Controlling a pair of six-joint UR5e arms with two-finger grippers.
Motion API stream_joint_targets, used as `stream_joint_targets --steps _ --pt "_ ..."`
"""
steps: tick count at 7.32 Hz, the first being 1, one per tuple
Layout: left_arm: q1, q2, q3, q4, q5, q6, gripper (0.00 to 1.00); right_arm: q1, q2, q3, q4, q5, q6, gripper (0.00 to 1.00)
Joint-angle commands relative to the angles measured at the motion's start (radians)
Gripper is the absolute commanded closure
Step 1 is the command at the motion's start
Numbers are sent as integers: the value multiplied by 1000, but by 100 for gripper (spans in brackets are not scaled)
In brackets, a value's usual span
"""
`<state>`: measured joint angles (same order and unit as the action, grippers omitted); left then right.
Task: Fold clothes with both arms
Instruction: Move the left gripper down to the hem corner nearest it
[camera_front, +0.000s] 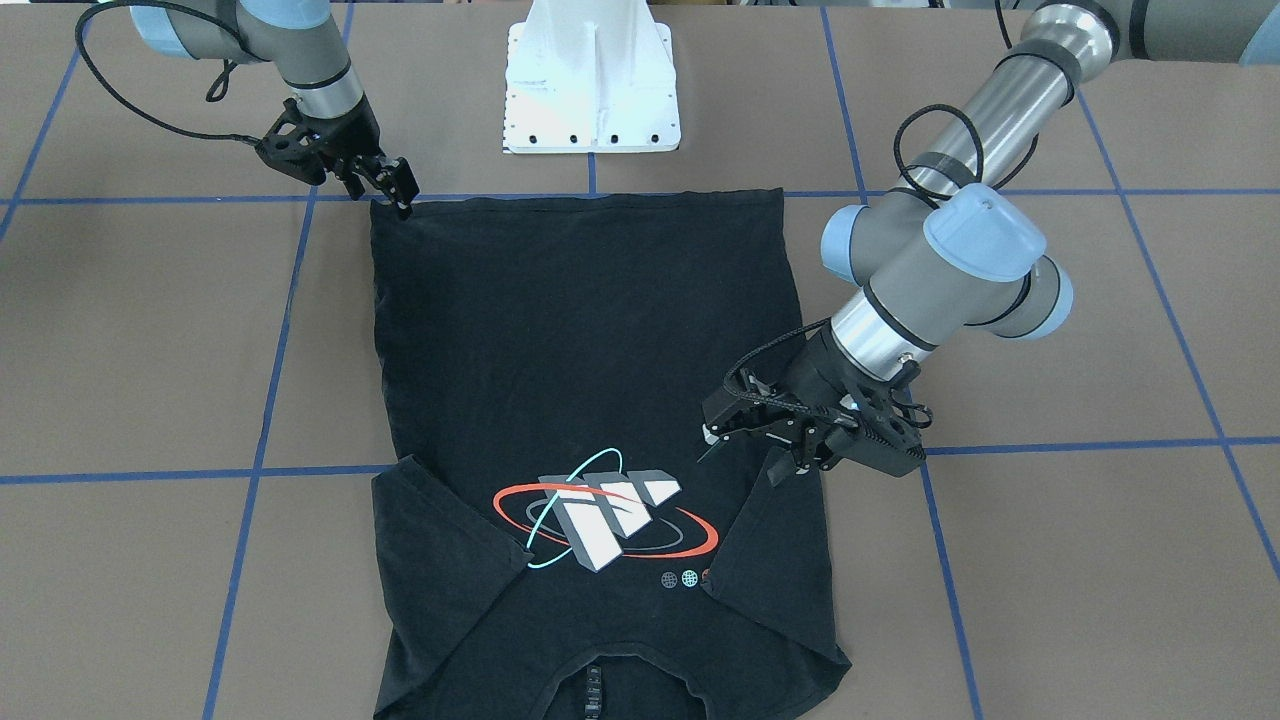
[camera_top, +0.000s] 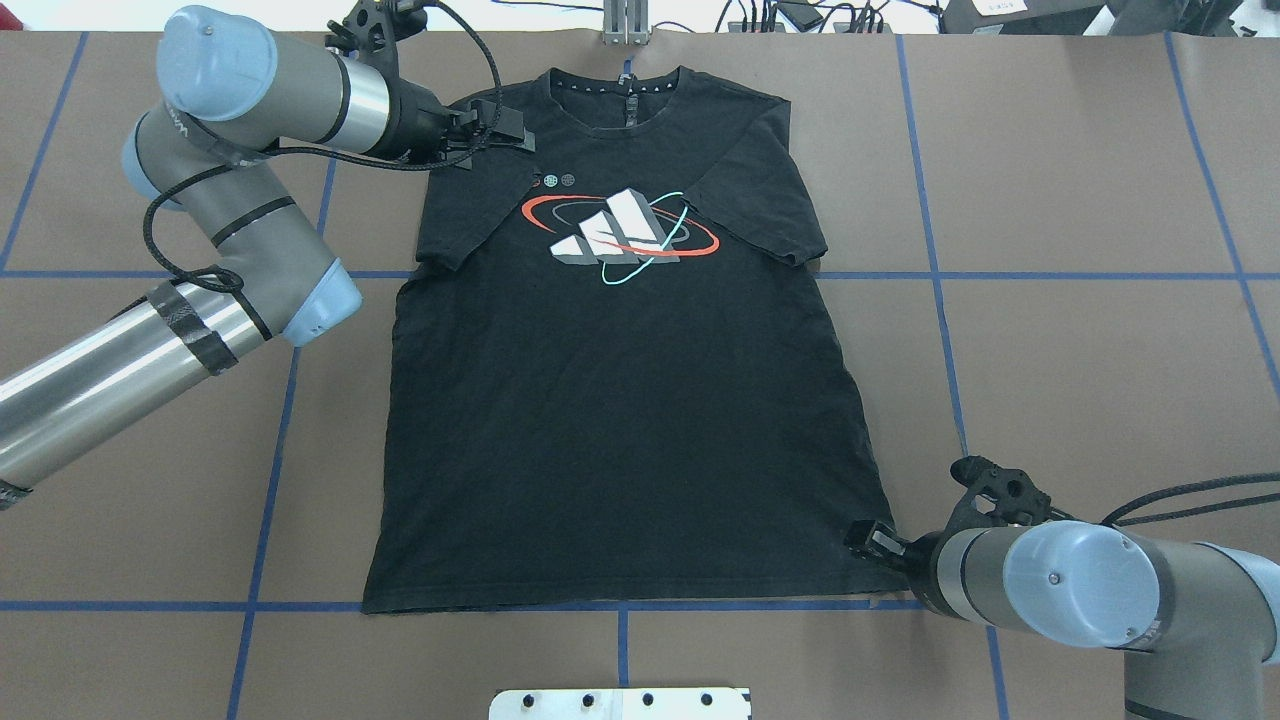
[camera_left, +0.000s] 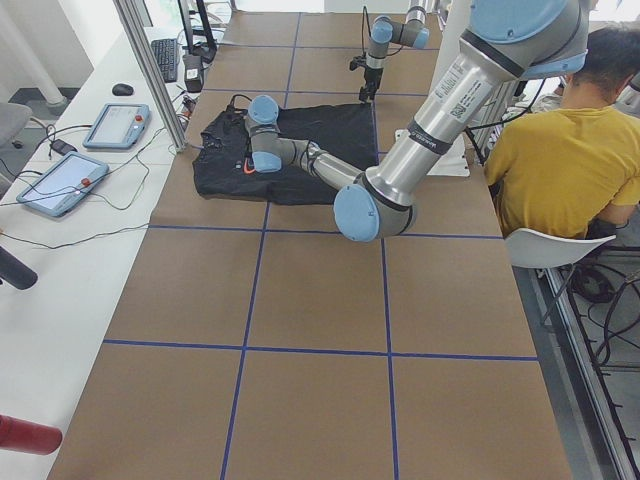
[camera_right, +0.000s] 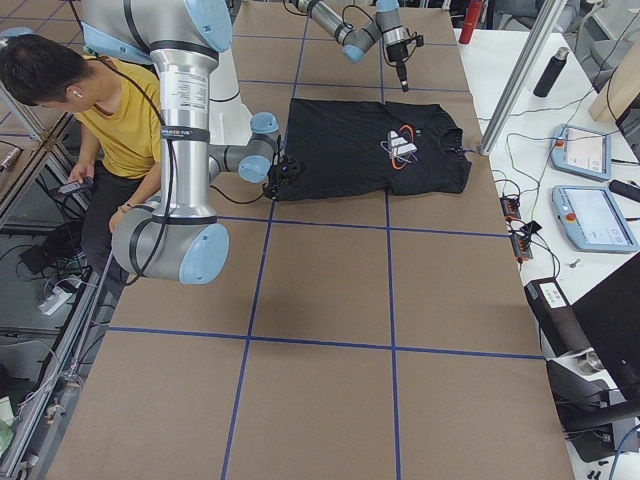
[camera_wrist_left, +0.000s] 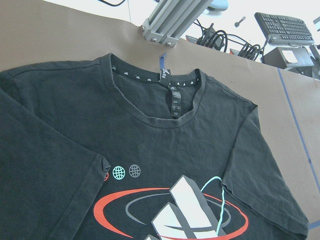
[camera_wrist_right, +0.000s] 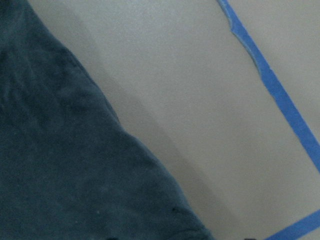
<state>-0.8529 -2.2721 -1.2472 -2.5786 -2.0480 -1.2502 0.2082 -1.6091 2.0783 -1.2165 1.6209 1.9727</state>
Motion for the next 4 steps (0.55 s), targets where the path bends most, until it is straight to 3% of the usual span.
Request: stream_joint_targets --steps 1,4 --pt "0 0 0 0 0 0 0 -4 0 -10 0 -3 0 22" --pt "0 0 0 0 0 0 0 -7 -5 -12 0 -6 2 56"
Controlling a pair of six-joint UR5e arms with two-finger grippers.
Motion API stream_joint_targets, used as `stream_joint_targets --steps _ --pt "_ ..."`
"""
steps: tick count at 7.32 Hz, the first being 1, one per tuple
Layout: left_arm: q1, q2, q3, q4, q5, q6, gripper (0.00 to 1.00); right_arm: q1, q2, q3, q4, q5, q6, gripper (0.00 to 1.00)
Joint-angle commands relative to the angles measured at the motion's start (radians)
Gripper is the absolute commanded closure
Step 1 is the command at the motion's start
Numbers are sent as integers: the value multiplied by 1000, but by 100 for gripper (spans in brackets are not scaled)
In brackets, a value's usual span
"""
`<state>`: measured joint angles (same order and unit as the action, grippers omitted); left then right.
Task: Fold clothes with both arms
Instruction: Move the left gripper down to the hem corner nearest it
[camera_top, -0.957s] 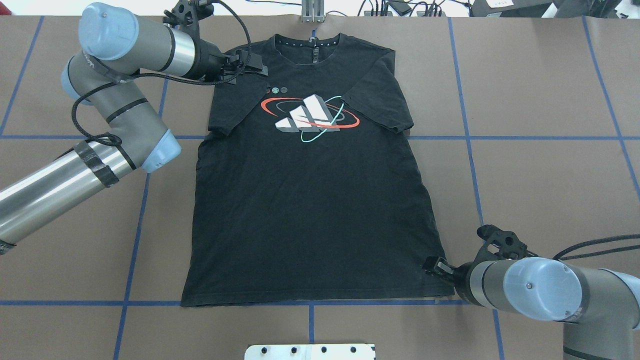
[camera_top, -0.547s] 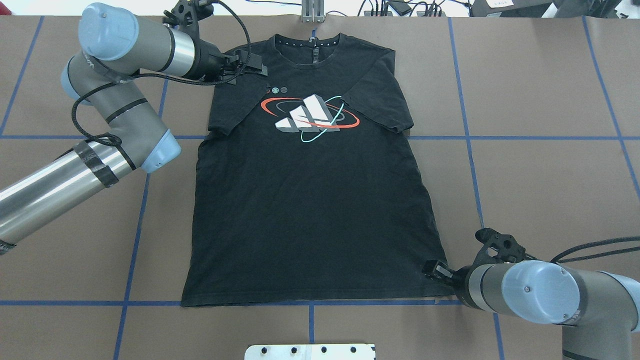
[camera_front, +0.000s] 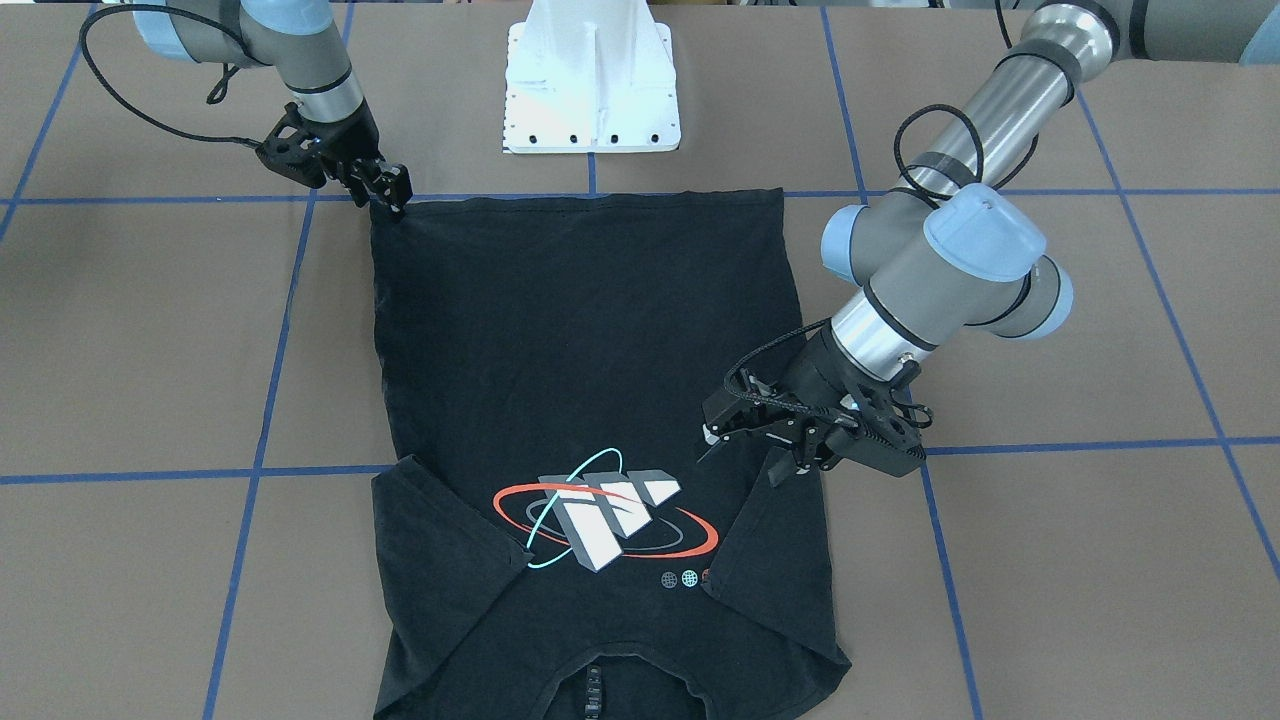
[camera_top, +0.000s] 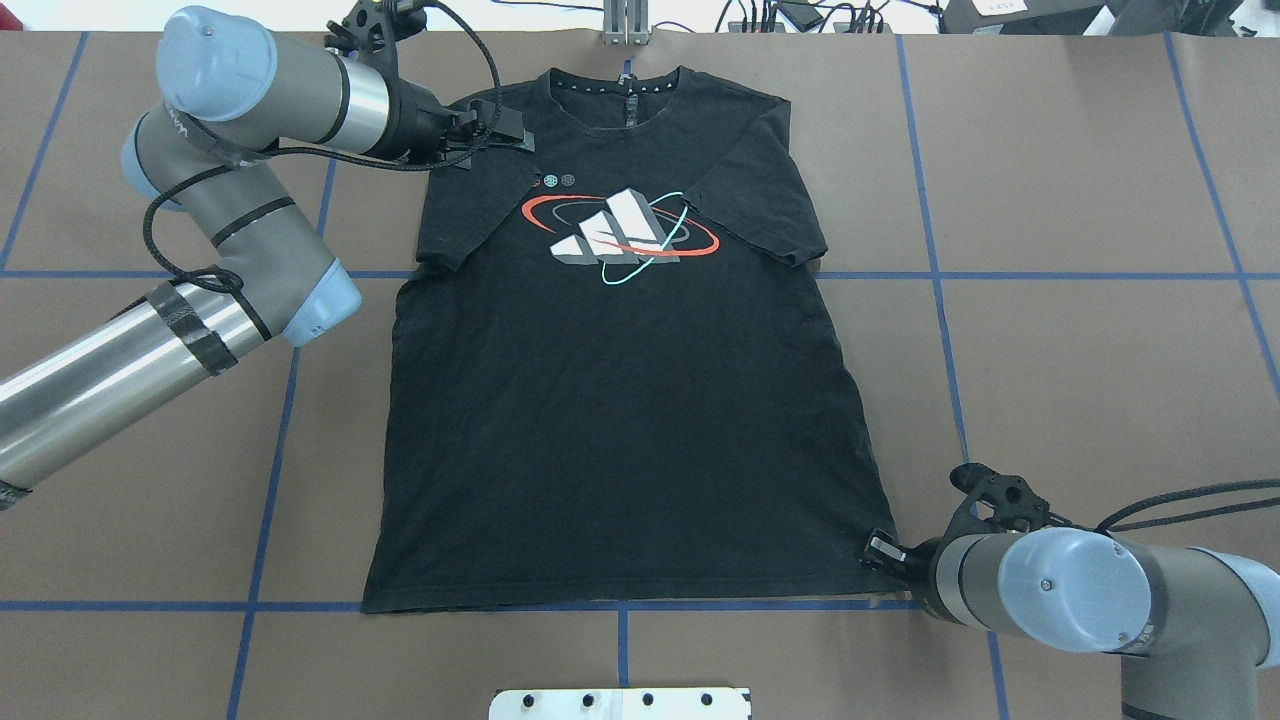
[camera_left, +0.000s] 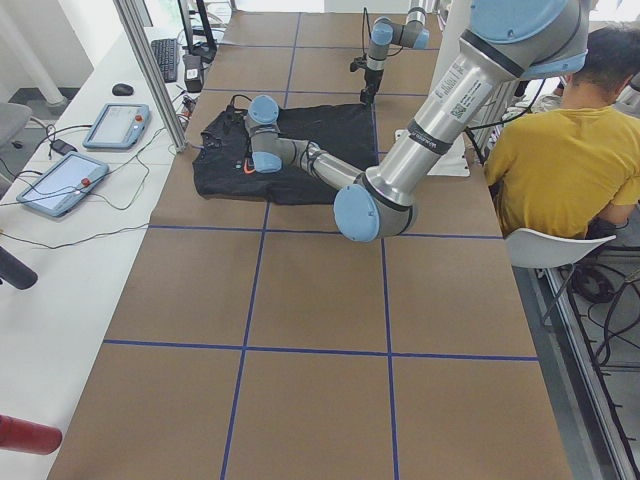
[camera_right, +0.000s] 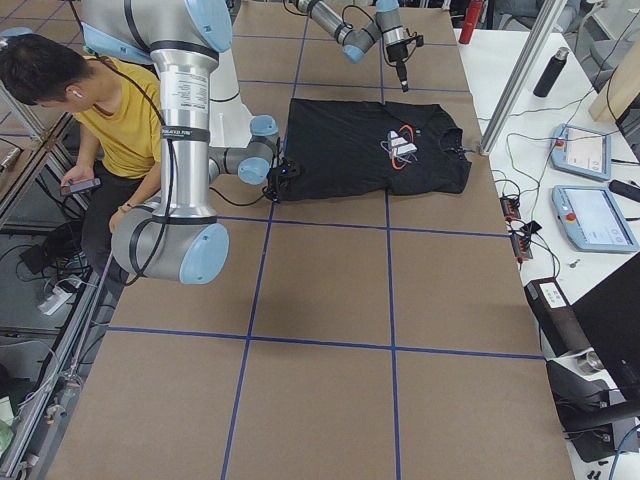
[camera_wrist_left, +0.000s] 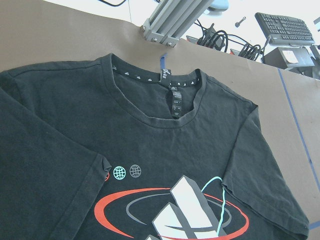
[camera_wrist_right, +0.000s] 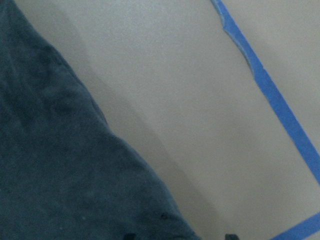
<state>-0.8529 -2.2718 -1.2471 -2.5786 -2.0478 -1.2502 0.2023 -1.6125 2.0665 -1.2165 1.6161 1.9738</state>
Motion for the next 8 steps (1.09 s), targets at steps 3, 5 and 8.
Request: stream_joint_targets --steps 3,5,8 --pt "0 12 -9 0 0 -2 0 -4 -7 3 2 1 -1 100" --pt "-2 56 -75 12 -2 -102 0 -6 -9 18 2 4 -3 100" --pt "37 315 -387 62 18 -273 1 -7 -52 98 -9 25 -3 100"
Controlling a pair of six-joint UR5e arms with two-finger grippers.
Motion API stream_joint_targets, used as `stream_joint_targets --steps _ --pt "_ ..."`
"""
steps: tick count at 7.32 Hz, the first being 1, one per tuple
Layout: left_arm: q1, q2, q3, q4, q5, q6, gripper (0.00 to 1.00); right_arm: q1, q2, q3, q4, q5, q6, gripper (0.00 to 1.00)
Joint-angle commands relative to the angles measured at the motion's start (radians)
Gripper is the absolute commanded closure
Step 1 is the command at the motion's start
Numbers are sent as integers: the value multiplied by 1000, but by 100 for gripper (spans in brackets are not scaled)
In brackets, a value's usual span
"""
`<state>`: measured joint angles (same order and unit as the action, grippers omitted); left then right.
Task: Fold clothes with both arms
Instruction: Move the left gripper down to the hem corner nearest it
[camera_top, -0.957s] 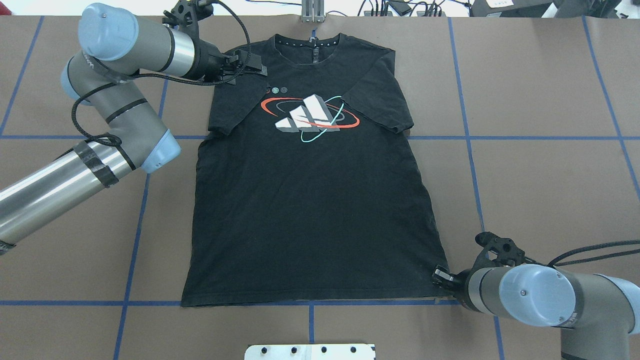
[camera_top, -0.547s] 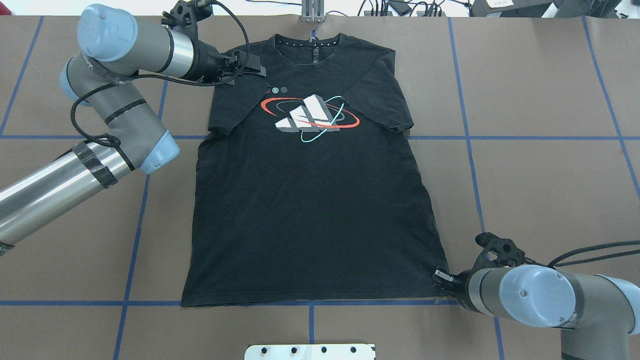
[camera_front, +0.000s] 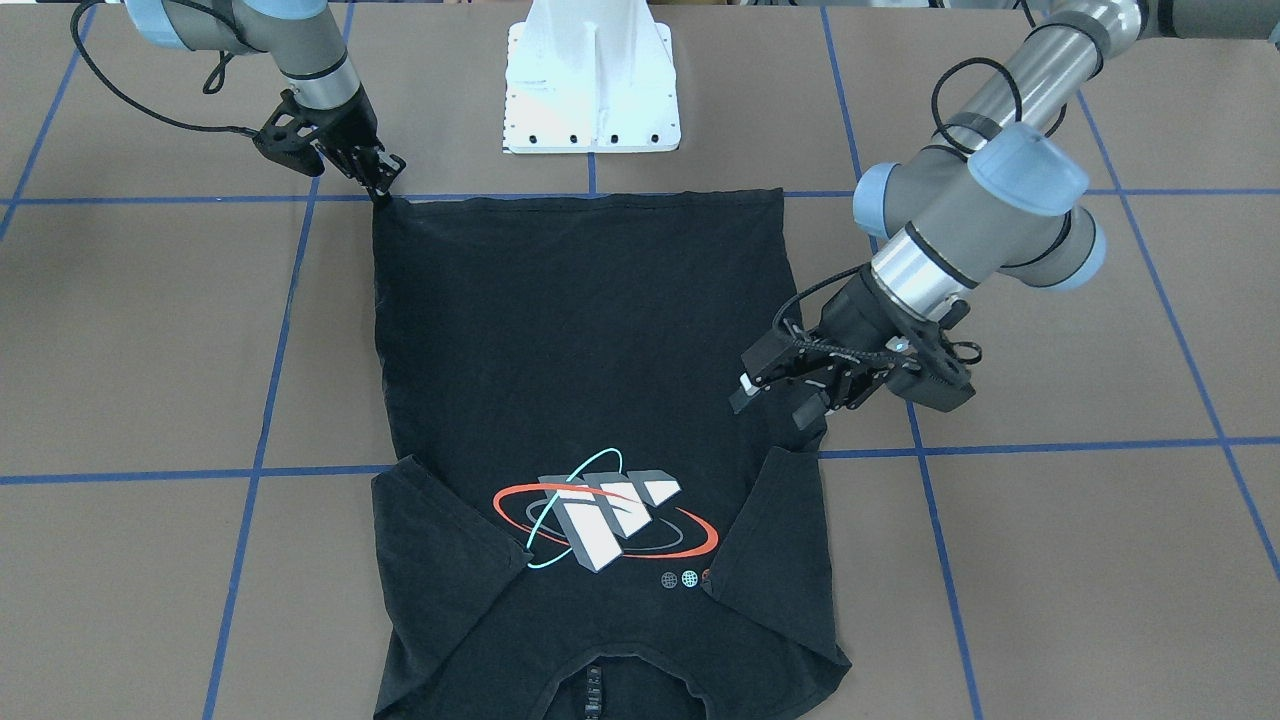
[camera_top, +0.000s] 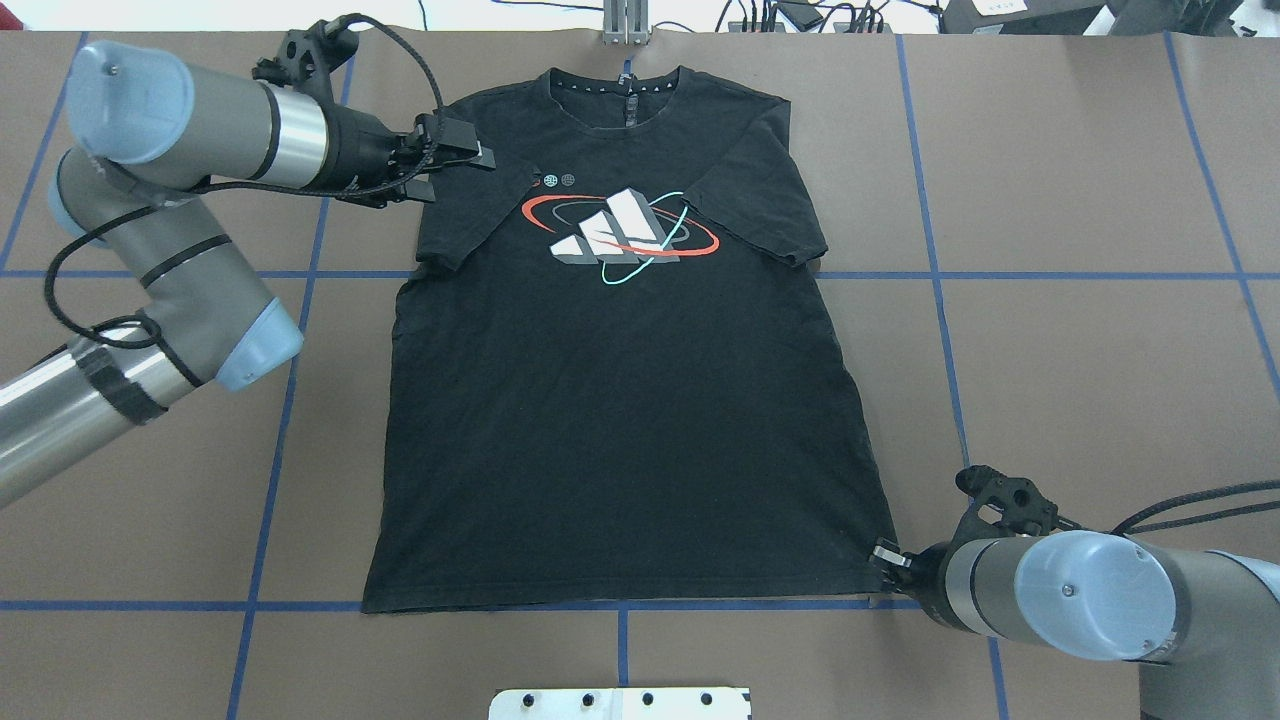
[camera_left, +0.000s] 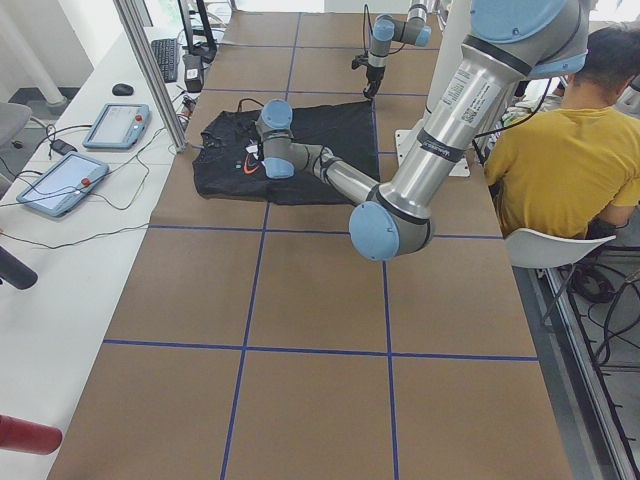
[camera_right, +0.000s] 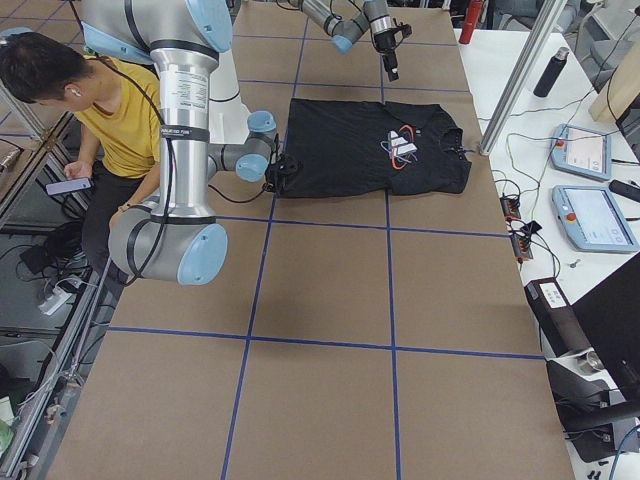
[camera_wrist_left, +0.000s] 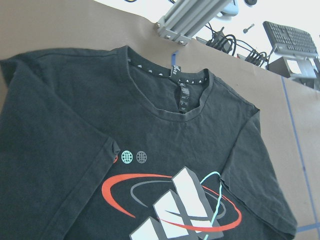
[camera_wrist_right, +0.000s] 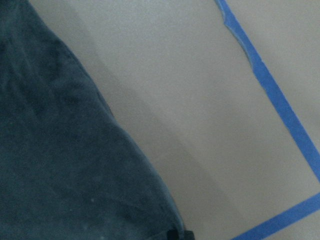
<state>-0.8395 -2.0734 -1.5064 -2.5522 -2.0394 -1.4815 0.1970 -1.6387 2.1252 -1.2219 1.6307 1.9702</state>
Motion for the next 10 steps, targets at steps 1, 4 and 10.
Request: stream_joint_targets --steps 1,4,10 --pt "87 159 -226 159 103 -93 1 -4 -54 65 -4 20 -1 100" --pt "401 367 -536 432 384 -181 1 -13 -64 99 -4 23 -1 100" --pt "630 464 -511 428 456 -334 17 -19 -76 116 -7 23 -1 100"
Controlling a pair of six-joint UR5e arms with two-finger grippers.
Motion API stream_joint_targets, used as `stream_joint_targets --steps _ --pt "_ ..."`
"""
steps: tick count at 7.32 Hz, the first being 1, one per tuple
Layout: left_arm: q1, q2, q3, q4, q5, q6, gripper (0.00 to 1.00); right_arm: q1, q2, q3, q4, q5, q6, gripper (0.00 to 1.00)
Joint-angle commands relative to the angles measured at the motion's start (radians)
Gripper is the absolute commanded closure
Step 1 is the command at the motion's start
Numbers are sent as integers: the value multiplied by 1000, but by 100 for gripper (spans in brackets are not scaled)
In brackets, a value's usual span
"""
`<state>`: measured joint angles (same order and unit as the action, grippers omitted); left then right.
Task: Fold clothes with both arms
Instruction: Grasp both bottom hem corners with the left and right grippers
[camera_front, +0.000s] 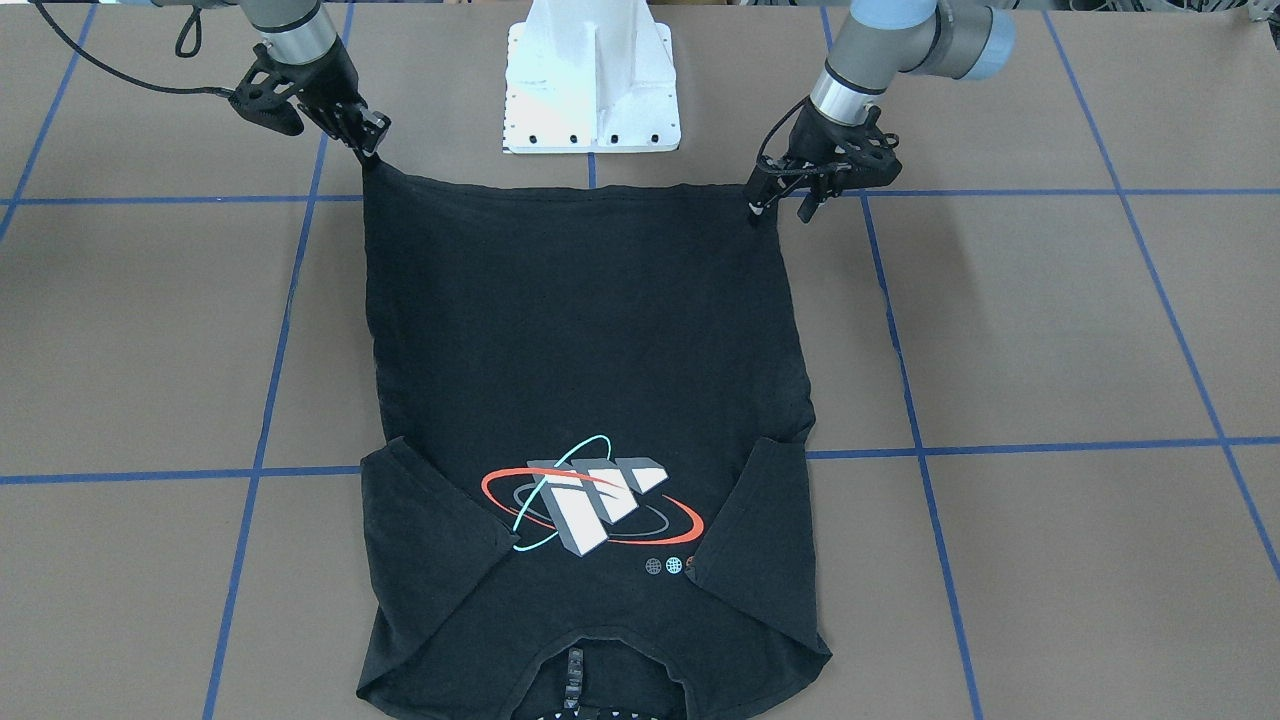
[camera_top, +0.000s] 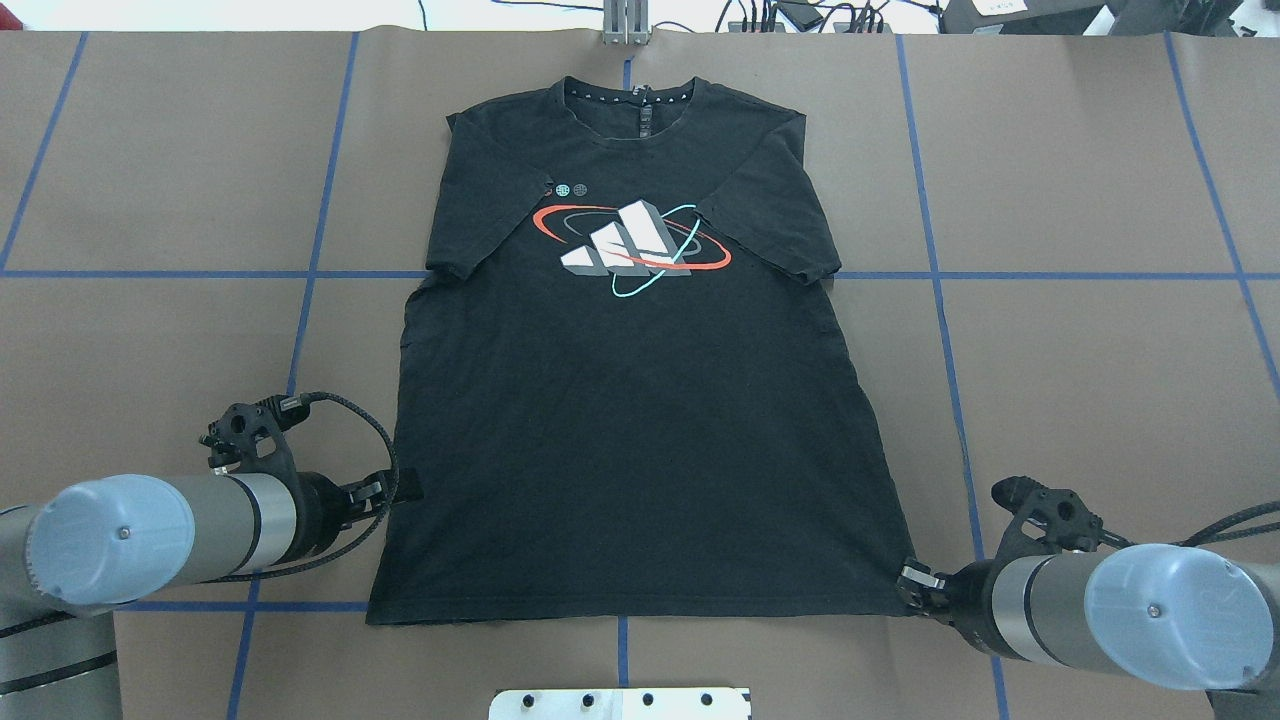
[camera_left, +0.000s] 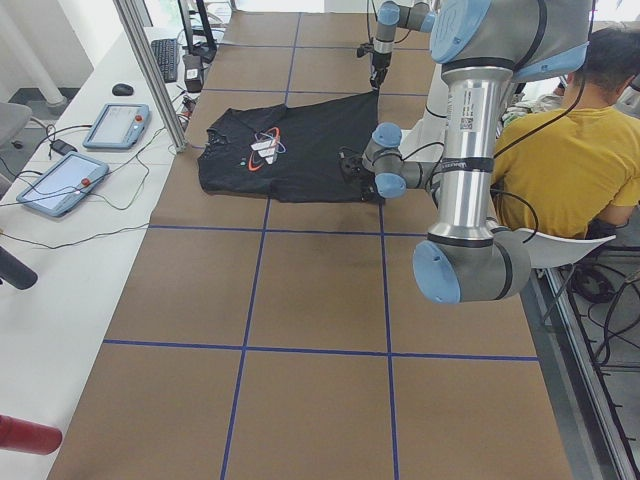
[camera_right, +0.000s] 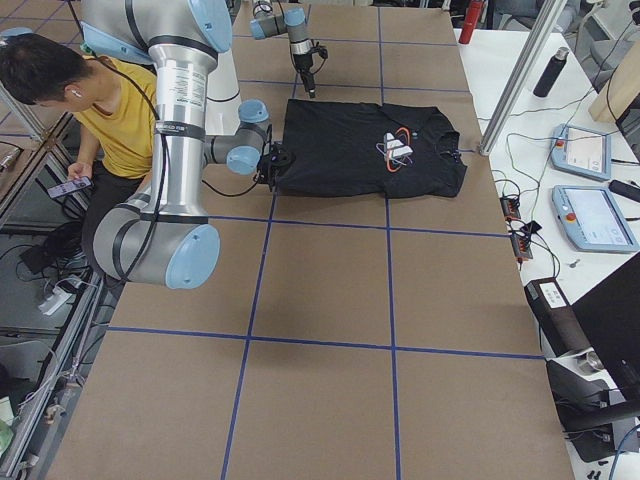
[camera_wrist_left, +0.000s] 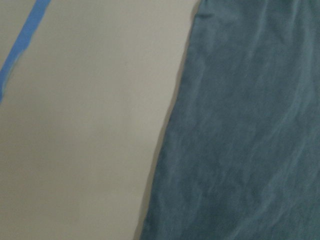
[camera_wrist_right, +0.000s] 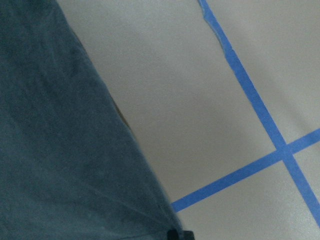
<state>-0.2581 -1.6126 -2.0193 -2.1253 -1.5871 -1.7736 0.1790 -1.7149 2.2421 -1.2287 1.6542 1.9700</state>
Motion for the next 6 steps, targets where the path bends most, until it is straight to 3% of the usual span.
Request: stream_joint_targets --steps 1,6 --pt "59 11 -1 1 4 -44 19 0 -2 1 -5 1 0 100" --pt "88 53 -4 2 1 -47 25 -1 0 -1 -5 -1 0 100"
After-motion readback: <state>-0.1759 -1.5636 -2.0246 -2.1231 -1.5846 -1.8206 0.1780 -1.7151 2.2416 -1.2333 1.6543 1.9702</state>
